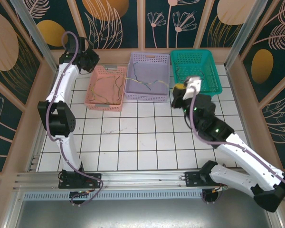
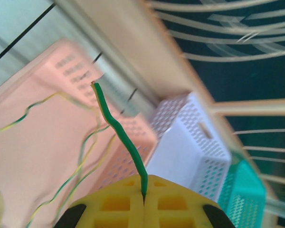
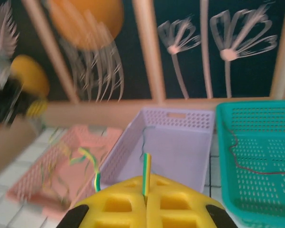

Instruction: Untangle the cables

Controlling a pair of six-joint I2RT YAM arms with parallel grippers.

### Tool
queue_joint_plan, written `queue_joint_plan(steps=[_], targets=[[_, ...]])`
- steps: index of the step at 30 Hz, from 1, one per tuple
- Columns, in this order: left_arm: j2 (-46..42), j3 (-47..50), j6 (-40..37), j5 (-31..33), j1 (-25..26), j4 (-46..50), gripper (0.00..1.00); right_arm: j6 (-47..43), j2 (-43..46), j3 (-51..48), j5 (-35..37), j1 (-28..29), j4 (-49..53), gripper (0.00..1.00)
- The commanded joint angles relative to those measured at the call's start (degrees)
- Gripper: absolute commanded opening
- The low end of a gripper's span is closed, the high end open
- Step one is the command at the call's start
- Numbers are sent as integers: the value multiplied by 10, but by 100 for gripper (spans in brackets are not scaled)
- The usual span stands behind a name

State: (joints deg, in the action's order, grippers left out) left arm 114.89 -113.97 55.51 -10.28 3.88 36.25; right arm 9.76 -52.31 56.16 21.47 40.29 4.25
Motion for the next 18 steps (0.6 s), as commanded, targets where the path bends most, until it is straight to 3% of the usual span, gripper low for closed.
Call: queue_joint_plan(steps=[1, 3, 5, 10, 18], targets=[[-68, 63, -51, 39, 0, -14, 0, 101, -19, 43, -139, -105, -84, 0], [-86, 83, -71, 67, 0, -10, 0, 100, -41, 62, -235, -176, -92, 0], [-92, 71, -87, 87, -1, 2, 0, 75, -61, 84, -295, -209, -71, 0], [-84, 7, -112, 120, -1, 45, 0, -1, -65, 79, -298, -223, -20, 0], [-134, 88, -119, 60, 20, 33, 0, 210, -65, 39, -405, -357, -157, 0]])
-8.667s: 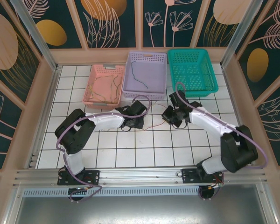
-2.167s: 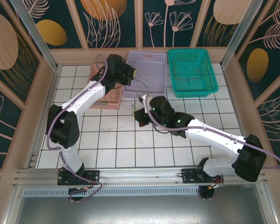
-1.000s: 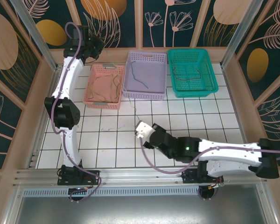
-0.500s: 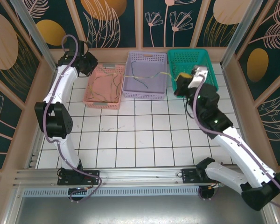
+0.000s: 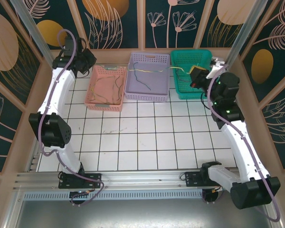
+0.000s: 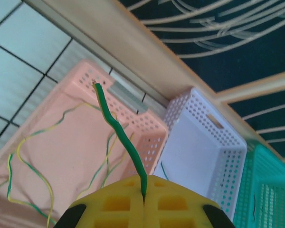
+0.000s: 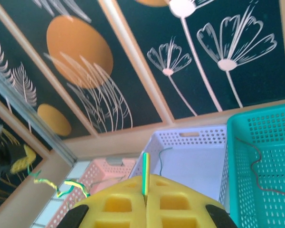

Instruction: Untangle the cables

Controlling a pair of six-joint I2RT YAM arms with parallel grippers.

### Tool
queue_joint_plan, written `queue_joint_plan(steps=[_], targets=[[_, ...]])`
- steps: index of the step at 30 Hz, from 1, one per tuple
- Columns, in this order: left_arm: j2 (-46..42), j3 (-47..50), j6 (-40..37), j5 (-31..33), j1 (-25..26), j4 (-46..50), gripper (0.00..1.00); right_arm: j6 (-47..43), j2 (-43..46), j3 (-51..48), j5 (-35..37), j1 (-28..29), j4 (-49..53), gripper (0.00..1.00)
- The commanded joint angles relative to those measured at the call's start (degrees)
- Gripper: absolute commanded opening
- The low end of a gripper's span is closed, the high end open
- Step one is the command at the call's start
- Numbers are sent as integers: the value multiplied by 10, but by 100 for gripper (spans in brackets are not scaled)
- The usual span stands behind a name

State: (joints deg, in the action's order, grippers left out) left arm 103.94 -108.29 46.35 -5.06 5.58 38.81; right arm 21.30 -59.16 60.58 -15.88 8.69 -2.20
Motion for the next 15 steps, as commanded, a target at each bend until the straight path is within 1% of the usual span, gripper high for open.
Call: queue_joint_plan(steps=[1, 5, 8, 10, 12, 15], targets=[[-32, 45, -31, 3, 16, 6, 0, 125, -5, -1, -39, -60, -107, 0], [-82, 123, -28, -13, 73, -25, 0, 222, -51, 34, -51, -129, -130, 0], [-120, 196, -5, -21, 119, -49, 0, 285, -96, 79, -27, -172, -119, 0], [-152, 262, 23, -25, 149, -76, 0, 334, -129, 102, -12, -201, -118, 0], [-185, 325, 46, -20, 165, -98, 0, 384, -158, 114, -2, -225, -124, 0], [-240, 409, 66, -7, 171, -120, 0, 422, -199, 153, 16, -247, -104, 0]])
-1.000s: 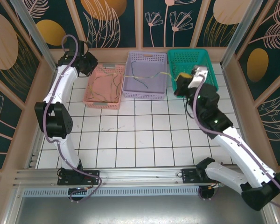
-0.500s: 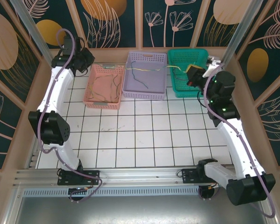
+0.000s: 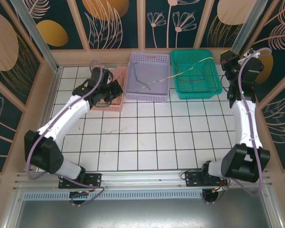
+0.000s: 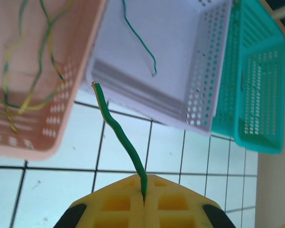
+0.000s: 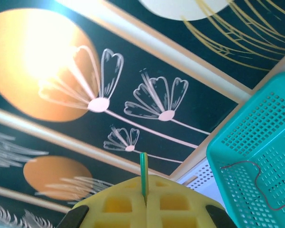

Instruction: Untangle the cables

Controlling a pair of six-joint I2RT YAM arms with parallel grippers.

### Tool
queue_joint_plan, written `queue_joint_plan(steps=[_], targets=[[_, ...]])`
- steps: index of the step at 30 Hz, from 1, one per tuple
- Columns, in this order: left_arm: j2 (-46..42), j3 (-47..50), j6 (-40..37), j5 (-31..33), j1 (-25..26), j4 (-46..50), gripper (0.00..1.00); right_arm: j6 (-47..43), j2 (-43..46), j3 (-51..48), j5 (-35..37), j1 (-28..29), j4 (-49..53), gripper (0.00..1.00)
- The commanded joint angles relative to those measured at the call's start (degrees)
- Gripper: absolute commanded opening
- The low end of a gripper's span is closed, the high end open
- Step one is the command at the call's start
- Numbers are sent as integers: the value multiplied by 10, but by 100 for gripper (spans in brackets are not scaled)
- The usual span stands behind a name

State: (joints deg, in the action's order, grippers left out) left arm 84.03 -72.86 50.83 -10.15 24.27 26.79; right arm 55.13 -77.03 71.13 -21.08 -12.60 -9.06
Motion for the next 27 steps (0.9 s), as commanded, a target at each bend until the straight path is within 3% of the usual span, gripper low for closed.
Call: queue_joint_plan(steps=[1, 14, 27], targets=[[-59, 75, 24, 50, -16, -2, 0, 97, -33, 60, 70, -41, -26, 0], [-153, 156, 18, 120, -16, 20, 0, 247, -93, 70, 76, -70, -34, 0], [-146, 119, -28, 195, -16, 31, 0, 226, -73, 56, 57, -81, 2, 0]])
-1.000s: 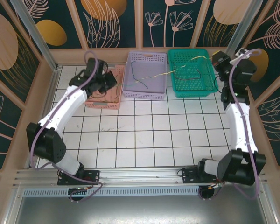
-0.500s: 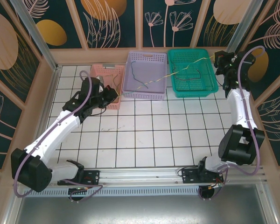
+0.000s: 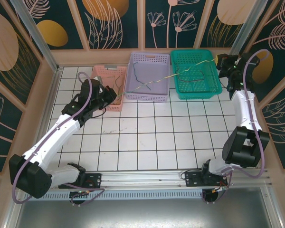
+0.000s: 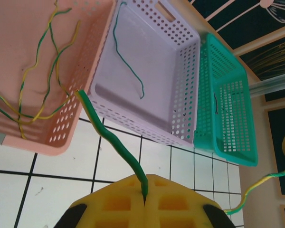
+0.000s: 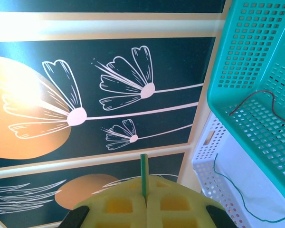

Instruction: Untangle the cables

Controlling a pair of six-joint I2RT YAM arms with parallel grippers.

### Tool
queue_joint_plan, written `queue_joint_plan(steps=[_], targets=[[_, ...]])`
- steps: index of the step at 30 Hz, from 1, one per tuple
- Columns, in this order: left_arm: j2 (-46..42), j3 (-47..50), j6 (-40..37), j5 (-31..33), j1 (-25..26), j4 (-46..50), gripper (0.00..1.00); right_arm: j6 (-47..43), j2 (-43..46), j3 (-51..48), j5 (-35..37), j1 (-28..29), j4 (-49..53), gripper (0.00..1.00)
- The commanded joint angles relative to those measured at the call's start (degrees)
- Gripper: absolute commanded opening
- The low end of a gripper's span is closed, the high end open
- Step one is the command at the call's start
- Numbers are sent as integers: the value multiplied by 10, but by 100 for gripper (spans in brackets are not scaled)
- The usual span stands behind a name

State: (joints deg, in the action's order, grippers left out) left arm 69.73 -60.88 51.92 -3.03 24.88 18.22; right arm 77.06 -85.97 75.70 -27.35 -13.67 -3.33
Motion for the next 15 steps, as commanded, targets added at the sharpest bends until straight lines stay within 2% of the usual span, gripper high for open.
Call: queue_joint_plan(steps=[1, 11, 15], targets=[[-5, -3, -43, 131, -23, 114, 0, 7, 16, 10, 116, -74, -51, 0], [-47, -21, -69, 249, -24, 141, 0, 46, 29, -23, 92, -108, -36, 0], [-59, -20, -66, 273, -32, 157, 0, 60, 33, -31, 86, -117, -36, 0]])
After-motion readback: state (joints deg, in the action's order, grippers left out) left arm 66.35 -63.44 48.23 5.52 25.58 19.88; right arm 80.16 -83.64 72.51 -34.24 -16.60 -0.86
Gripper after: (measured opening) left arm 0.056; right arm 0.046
